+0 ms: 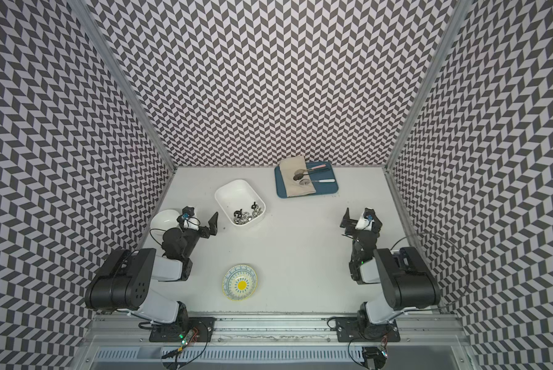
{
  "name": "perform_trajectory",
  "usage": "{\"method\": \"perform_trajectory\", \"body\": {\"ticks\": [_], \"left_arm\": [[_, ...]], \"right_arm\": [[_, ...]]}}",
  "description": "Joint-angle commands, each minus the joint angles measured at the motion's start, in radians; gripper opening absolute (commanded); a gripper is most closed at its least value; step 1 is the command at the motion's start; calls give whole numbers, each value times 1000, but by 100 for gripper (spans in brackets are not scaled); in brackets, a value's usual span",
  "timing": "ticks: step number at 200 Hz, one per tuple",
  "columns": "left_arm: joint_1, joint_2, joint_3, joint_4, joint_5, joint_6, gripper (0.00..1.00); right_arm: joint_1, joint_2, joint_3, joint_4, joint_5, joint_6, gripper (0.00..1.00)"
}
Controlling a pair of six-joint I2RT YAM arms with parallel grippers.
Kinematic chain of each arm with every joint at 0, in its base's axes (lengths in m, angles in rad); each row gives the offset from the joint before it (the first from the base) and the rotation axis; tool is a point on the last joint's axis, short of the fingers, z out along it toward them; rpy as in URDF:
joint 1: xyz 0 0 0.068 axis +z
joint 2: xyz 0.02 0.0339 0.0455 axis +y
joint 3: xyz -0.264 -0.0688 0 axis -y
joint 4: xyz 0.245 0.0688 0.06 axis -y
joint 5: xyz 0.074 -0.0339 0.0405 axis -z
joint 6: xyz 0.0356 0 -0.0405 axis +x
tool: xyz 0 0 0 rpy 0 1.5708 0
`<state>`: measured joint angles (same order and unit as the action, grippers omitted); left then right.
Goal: Take out the wing nut from the storage box
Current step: Move the storage box to the center of the board.
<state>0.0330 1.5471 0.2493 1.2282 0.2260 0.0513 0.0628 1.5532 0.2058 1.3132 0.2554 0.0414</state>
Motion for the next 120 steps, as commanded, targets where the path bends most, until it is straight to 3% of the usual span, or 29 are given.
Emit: {"method": "perform_trajectory", "body": {"ticks": [1, 120], "left_arm": [[-2, -2, 3, 14, 5, -1, 100], [-2, 0, 7, 7, 3, -1, 100]], "right_arm": [[6, 7, -3, 61, 9, -9, 100], [6, 8, -3, 60, 9, -9, 100]]}}
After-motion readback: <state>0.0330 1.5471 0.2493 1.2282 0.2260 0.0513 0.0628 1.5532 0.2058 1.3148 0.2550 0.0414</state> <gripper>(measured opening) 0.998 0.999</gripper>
